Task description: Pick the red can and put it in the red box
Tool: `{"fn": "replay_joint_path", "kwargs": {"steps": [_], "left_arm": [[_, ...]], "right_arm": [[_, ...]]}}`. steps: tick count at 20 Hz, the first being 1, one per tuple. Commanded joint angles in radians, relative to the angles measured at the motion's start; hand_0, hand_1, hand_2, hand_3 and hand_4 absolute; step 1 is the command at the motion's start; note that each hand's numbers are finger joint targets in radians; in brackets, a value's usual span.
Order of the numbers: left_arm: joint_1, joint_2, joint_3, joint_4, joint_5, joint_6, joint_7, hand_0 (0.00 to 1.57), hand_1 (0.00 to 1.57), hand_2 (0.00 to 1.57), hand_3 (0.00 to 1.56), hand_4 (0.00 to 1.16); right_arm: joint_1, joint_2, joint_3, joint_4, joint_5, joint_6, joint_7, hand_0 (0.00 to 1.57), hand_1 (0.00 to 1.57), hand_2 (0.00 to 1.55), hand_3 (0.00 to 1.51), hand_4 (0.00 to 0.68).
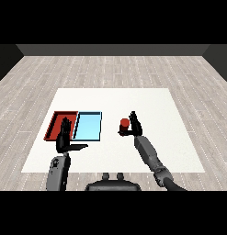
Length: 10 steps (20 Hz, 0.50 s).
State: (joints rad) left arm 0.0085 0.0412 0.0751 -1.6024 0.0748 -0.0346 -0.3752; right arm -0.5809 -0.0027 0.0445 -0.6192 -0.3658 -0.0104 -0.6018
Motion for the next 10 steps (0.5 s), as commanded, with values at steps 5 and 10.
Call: {"fn": "replay_joint_path", "kwargs": {"steps": [5, 10], "left_arm": [[0.046, 0.021, 0.018, -0.050, 0.049, -0.043, 0.019, 0.00, 0.00, 0.00, 0.00, 0.00], [0.037, -0.004, -0.012, -0.047, 0.009, -0.002, 0.029, 0.00, 0.00, 0.00, 0.00, 0.00]], "right_arm": [[-0.062, -0.011, -0.039, 0.091, 0.008, 0.018, -0.017, 0.00, 0.00, 0.00, 0.00, 0.000], [-0.152, 0.003, -0.015, 0.236, -0.045, 0.013, -0.065, 0.00, 0.00, 0.00, 0.00, 0.000]]}}
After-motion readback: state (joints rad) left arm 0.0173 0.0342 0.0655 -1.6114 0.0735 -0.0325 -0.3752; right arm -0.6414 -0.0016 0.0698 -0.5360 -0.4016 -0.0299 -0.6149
